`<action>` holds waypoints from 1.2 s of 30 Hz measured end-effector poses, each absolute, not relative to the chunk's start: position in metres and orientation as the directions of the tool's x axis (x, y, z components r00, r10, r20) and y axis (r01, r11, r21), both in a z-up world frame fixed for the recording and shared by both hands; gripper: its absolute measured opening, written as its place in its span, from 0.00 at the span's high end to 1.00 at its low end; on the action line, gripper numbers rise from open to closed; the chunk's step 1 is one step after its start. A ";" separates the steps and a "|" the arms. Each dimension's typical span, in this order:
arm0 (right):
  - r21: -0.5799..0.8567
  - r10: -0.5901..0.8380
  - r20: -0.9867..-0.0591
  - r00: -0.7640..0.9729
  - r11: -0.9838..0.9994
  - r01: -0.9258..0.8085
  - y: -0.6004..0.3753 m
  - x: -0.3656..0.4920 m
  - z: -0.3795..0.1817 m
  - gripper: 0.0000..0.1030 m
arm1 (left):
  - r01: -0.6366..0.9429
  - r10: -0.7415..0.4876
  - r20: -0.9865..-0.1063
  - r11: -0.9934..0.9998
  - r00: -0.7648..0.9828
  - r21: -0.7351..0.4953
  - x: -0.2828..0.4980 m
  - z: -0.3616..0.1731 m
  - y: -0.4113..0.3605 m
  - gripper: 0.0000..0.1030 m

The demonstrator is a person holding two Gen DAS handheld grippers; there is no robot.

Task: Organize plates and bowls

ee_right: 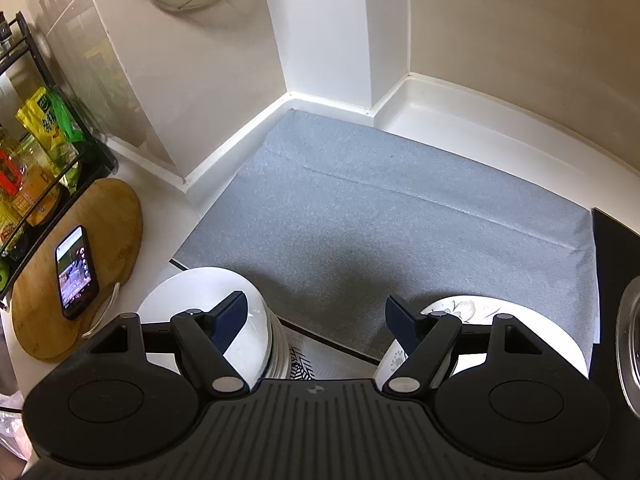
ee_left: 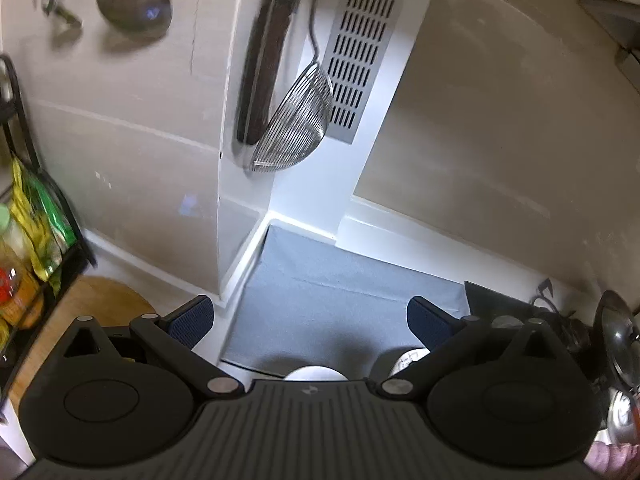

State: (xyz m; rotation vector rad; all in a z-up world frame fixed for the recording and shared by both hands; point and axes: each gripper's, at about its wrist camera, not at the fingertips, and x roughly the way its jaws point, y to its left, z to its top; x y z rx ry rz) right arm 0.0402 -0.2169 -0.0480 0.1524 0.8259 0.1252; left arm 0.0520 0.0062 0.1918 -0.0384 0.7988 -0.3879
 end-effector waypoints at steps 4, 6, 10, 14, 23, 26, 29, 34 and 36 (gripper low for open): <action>0.230 0.199 -0.695 0.691 0.972 -0.049 -0.221 0.030 -0.044 0.23 | 0.302 -0.271 -0.747 0.948 0.607 -0.098 0.062 0.161 -0.005 0.00; 0.259 0.223 -0.678 0.700 0.964 -0.056 -0.222 0.023 -0.043 0.20 | 0.288 -0.222 -0.794 0.956 0.566 -0.062 0.071 0.133 -0.010 0.00; 0.292 0.253 -0.639 0.727 0.953 -0.075 -0.221 0.009 -0.044 0.13 | 0.251 -0.168 -0.856 0.967 0.490 -0.046 0.082 0.072 -0.013 0.00; 0.324 0.272 -0.625 0.732 0.943 -0.075 -0.221 0.001 -0.053 0.12 | 0.224 -0.090 -0.868 0.974 0.487 0.025 0.084 0.027 -0.016 0.00; 0.355 0.279 -0.635 0.721 0.934 -0.049 -0.225 -0.003 -0.069 0.12 | 0.228 -0.049 -0.896 0.972 0.441 0.059 0.089 -0.016 -0.021 0.00; 0.360 0.288 -0.643 0.709 0.931 -0.052 -0.223 -0.001 -0.075 0.12 | 0.243 -0.051 -0.901 0.968 0.430 0.061 0.090 -0.025 -0.023 0.00; 0.369 0.305 -0.652 0.694 0.928 -0.061 -0.219 0.001 -0.081 0.12 | 0.256 -0.044 -0.903 0.964 0.426 0.073 0.091 -0.031 -0.026 0.00; 0.383 0.318 -0.663 0.678 0.922 -0.058 -0.214 0.004 -0.089 0.12 | 0.273 -0.039 -0.914 0.959 0.404 0.080 0.094 -0.042 -0.028 0.00; 0.389 0.320 -0.669 0.671 0.920 -0.050 -0.212 0.005 -0.094 0.12 | 0.279 -0.035 -0.915 0.956 0.402 0.086 0.096 -0.046 -0.029 0.00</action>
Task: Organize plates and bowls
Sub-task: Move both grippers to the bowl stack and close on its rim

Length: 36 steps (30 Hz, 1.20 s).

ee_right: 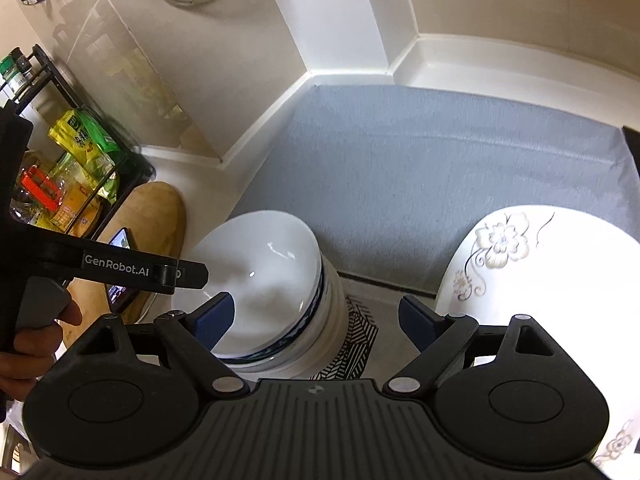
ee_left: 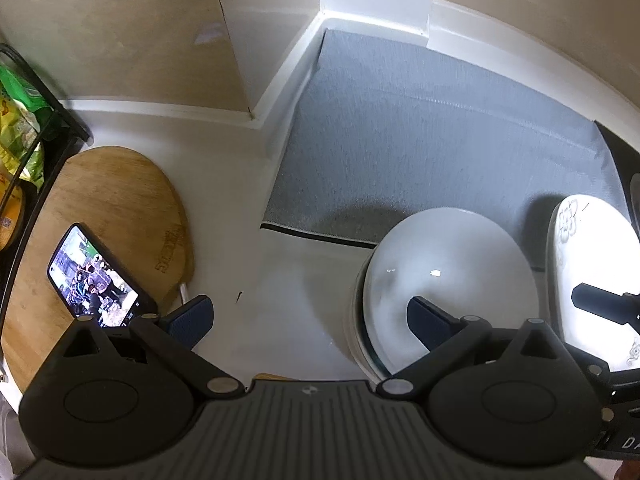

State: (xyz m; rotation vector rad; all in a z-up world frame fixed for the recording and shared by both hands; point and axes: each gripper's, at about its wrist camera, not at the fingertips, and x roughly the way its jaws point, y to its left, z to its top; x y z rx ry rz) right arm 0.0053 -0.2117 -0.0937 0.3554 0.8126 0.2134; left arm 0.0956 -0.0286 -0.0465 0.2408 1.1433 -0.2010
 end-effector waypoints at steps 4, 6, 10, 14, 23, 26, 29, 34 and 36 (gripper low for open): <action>0.394 0.322 -0.677 0.661 0.918 -0.044 -0.209 0.008 -0.099 0.12 | 0.296 -0.036 -0.921 0.951 0.388 0.087 0.097 -0.053 -0.030 0.00; 0.395 0.321 -0.680 0.659 0.918 -0.039 -0.207 0.009 -0.102 0.12 | 0.306 -0.040 -0.923 0.948 0.382 0.085 0.099 -0.056 -0.031 0.00; 0.400 0.317 -0.686 0.655 0.916 -0.024 -0.205 0.011 -0.107 0.12 | 0.326 -0.052 -0.927 0.942 0.372 0.078 0.102 -0.061 -0.033 0.00; 0.409 0.322 -0.693 0.645 0.912 -0.015 -0.202 0.013 -0.112 0.12 | 0.345 -0.067 -0.929 0.936 0.363 0.067 0.106 -0.066 -0.033 0.00; 0.459 0.342 -0.681 0.648 0.888 0.013 -0.204 0.015 -0.122 0.12 | 0.412 -0.142 -0.928 0.911 0.345 0.014 0.109 -0.082 -0.032 0.00; 0.479 0.351 -0.682 0.642 0.878 0.029 -0.205 0.017 -0.127 0.12 | 0.421 -0.163 -0.931 0.907 0.325 -0.012 0.111 -0.090 -0.033 0.00; 0.484 0.354 -0.689 0.632 0.874 0.037 -0.205 0.019 -0.131 0.12 | 0.426 -0.185 -0.934 0.904 0.306 -0.039 0.113 -0.096 -0.034 0.00; 0.505 0.369 -0.687 0.627 0.862 0.046 -0.205 0.022 -0.139 0.12 | 0.413 -0.232 -0.934 0.905 0.273 -0.104 0.117 -0.105 -0.028 0.00; 0.511 0.375 -0.681 0.628 0.858 0.042 -0.204 0.023 -0.141 0.12 | 0.403 -0.253 -0.929 0.906 0.270 -0.130 0.119 -0.107 -0.025 0.00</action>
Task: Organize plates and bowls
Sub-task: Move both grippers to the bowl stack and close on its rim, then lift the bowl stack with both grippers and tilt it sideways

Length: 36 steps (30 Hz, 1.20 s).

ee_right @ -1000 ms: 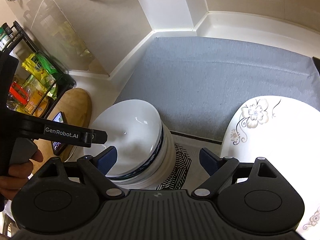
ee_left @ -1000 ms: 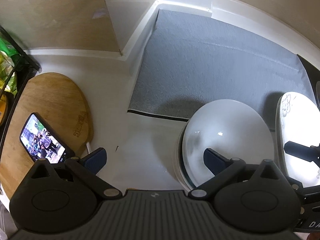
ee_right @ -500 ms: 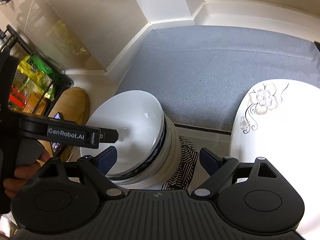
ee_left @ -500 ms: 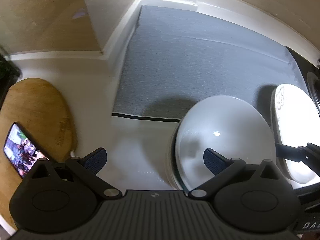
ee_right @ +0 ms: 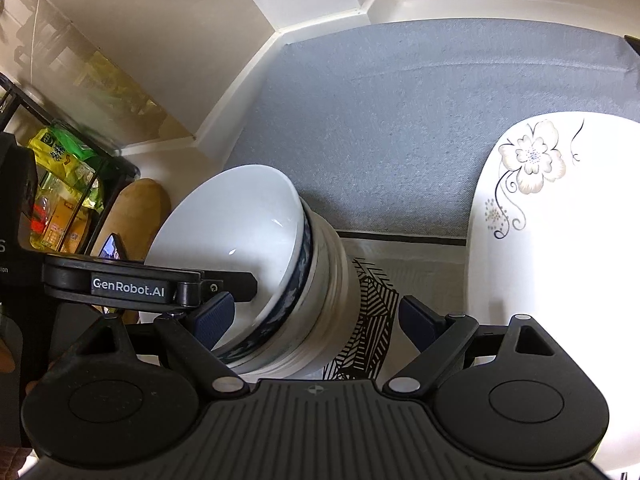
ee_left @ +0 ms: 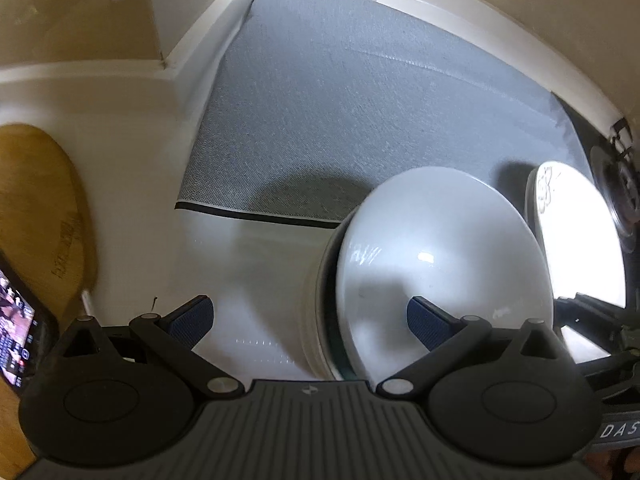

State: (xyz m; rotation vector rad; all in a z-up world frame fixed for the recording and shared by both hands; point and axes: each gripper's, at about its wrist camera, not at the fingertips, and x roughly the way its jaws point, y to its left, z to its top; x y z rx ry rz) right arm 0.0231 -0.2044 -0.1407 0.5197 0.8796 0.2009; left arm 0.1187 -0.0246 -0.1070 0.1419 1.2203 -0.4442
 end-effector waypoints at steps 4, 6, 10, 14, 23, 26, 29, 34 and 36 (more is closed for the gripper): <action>0.502 0.383 -0.684 0.621 0.865 0.020 -0.199 0.026 -0.143 0.11 | 0.382 -0.297 -0.921 0.905 0.252 -0.187 0.122 -0.110 -0.017 0.00; 0.492 0.387 -0.685 0.617 0.870 0.001 -0.195 0.029 -0.143 0.11 | 0.368 -0.322 -0.917 0.903 0.236 -0.222 0.124 -0.112 -0.012 0.00; 0.464 0.376 -0.695 0.613 0.886 -0.017 -0.187 0.033 -0.141 0.10 | 0.306 -0.367 -0.909 0.904 0.196 -0.298 0.129 -0.119 -0.001 0.00; 0.451 0.382 -0.695 0.610 0.892 -0.045 -0.182 0.034 -0.138 0.10 | 0.292 -0.371 -0.904 0.907 0.212 -0.304 0.125 -0.113 0.007 0.00; 0.369 0.340 -0.741 0.579 0.927 -0.071 -0.174 0.047 -0.140 0.11 | 0.266 -0.363 -0.908 0.915 0.210 -0.304 0.121 -0.116 0.018 0.00; 0.376 0.355 -0.739 0.573 0.922 -0.087 -0.174 0.052 -0.140 0.19 | 0.238 -0.365 -0.905 0.919 0.216 -0.314 0.123 -0.117 0.024 0.00; 0.353 0.346 -0.743 0.573 0.930 -0.104 -0.171 0.056 -0.139 0.19 | 0.216 -0.373 -0.902 0.919 0.217 -0.329 0.124 -0.119 0.030 0.00; 0.320 0.335 -0.732 0.594 0.938 -0.135 -0.164 0.069 -0.137 0.20 | 0.168 -0.382 -0.895 0.922 0.230 -0.350 0.128 -0.120 0.039 0.00; 0.320 0.340 -0.725 0.599 0.936 -0.145 -0.163 0.076 -0.136 0.20 | 0.137 -0.385 -0.893 0.922 0.232 -0.362 0.131 -0.121 0.044 0.00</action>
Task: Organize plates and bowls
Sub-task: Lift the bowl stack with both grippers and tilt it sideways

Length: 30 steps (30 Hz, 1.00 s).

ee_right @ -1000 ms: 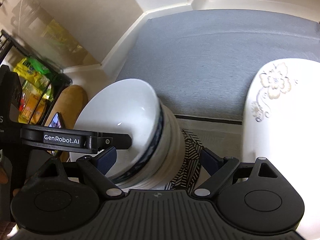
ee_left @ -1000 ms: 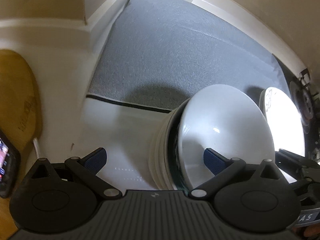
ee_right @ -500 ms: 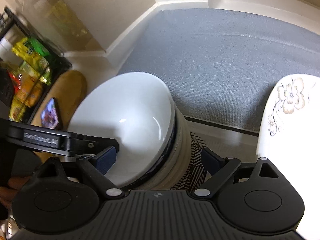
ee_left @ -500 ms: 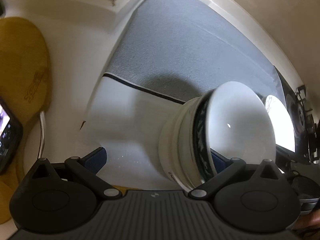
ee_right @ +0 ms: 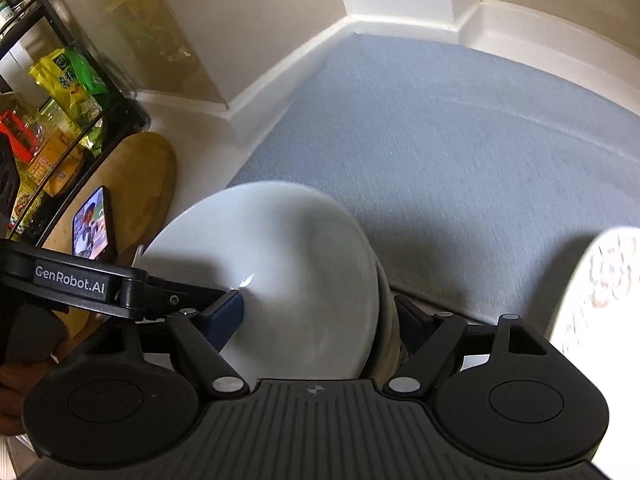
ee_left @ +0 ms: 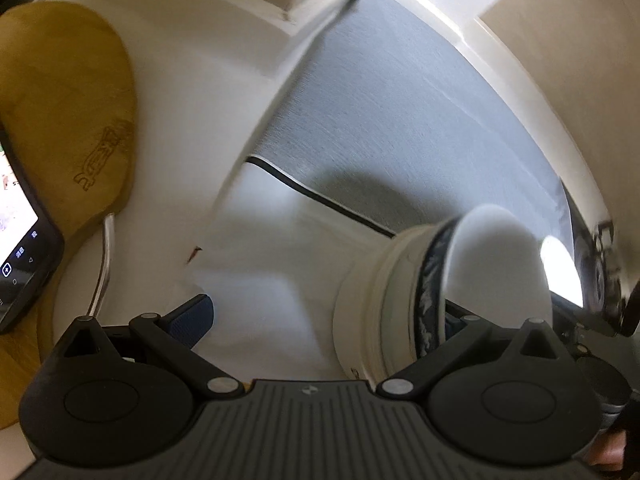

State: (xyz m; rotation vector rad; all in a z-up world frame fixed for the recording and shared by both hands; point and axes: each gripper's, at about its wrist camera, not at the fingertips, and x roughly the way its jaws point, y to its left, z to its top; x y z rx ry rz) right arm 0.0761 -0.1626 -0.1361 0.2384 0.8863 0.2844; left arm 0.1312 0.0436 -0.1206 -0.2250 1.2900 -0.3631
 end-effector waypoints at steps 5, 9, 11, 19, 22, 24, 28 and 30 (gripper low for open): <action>0.331 0.349 -0.737 0.579 0.933 -0.142 -0.165 0.077 -0.136 0.18 | 0.153 -0.381 -0.899 0.923 0.217 -0.354 0.130 -0.119 0.042 0.00; 0.349 0.358 -0.760 0.543 0.929 -0.124 -0.168 0.063 -0.135 0.18 | 0.171 -0.392 -0.899 0.916 0.193 -0.363 0.121 -0.115 0.041 0.00; 0.368 0.369 -0.766 0.527 0.923 -0.111 -0.172 0.056 -0.135 0.18 | 0.168 -0.404 -0.898 0.911 0.172 -0.378 0.116 -0.116 0.041 0.00; 0.454 0.420 -0.783 0.459 0.890 -0.041 -0.184 0.058 -0.142 0.28 | 0.089 -0.471 -0.877 0.881 0.096 -0.464 0.111 -0.130 0.046 0.00; 0.479 0.437 -0.773 0.460 0.877 -0.029 -0.187 0.059 -0.143 0.31 | 0.078 -0.488 -0.867 0.873 0.105 -0.482 0.111 -0.132 0.046 0.01; 0.485 0.437 -0.766 0.471 0.874 -0.022 -0.188 0.059 -0.143 0.33 | 0.080 -0.507 -0.854 0.862 0.113 -0.501 0.113 -0.133 0.045 0.03; 0.507 0.440 -0.757 0.483 0.862 0.009 -0.192 0.066 -0.143 0.38 | 0.075 -0.523 -0.841 0.852 0.136 -0.518 0.116 -0.130 0.043 0.06; 0.508 0.437 -0.750 0.497 0.861 0.009 -0.192 0.069 -0.143 0.39 | 0.062 -0.528 -0.837 0.849 0.143 -0.525 0.119 -0.129 0.042 0.07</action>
